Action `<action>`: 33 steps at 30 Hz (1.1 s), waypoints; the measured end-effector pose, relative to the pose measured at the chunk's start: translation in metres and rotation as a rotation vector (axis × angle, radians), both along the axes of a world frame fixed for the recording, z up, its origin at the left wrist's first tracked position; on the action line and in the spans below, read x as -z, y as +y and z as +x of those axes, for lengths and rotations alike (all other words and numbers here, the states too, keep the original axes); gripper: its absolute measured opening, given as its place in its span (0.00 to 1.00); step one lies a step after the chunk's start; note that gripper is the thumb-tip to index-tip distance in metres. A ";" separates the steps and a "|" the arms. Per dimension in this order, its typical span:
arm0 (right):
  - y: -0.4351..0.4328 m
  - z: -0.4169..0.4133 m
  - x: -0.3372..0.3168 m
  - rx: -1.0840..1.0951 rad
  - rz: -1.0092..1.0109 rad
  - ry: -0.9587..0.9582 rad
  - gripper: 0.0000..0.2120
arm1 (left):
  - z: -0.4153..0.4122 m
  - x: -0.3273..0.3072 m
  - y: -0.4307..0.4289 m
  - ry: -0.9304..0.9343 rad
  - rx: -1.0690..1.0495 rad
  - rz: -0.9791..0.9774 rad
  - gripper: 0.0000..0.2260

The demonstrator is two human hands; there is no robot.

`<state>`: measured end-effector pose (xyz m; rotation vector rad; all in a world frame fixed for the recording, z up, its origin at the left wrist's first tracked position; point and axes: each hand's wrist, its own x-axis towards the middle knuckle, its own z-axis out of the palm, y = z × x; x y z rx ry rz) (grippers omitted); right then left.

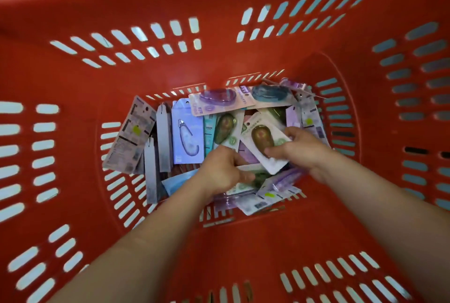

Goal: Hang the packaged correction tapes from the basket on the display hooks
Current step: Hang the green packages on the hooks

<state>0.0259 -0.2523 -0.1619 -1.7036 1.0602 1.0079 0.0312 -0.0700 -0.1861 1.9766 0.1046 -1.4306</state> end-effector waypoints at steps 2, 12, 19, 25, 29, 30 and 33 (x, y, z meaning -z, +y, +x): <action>-0.014 0.002 -0.006 0.005 0.005 -0.001 0.27 | 0.002 -0.010 0.014 -0.008 -0.028 0.003 0.07; -0.006 -0.008 -0.024 0.332 0.242 -0.081 0.12 | 0.012 -0.049 0.064 0.129 -1.099 -0.143 0.09; 0.061 0.006 -0.028 0.057 0.485 -0.050 0.15 | 0.010 -0.059 0.038 0.234 -0.967 -0.185 0.14; 0.057 0.008 -0.014 -0.127 0.577 0.056 0.14 | 0.019 -0.054 0.052 0.125 -0.972 -0.141 0.14; 0.060 0.028 0.002 -0.440 0.057 -0.031 0.04 | 0.013 -0.053 0.067 -0.027 -1.105 0.011 0.21; 0.063 0.032 0.007 -0.408 -0.095 -0.071 0.08 | 0.010 -0.053 0.071 -0.053 -1.138 0.039 0.23; 0.082 0.038 0.033 -0.238 -0.254 -0.114 0.30 | 0.001 -0.054 0.073 -0.149 -1.101 0.058 0.31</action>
